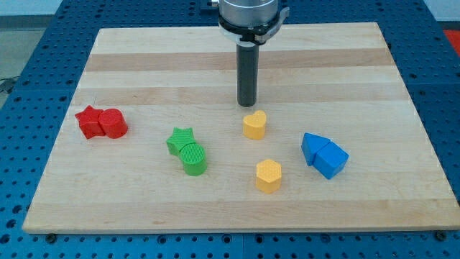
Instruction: Join the yellow heart with the yellow hexagon
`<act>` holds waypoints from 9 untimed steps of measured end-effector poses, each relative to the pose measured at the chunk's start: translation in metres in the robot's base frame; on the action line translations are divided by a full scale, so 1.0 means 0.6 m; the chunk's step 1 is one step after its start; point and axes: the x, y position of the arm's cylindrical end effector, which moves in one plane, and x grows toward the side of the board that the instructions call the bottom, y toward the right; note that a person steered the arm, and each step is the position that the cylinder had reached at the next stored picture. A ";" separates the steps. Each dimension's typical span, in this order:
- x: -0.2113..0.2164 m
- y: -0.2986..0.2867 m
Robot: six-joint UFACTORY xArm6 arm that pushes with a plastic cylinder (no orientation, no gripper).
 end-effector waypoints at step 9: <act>0.032 0.020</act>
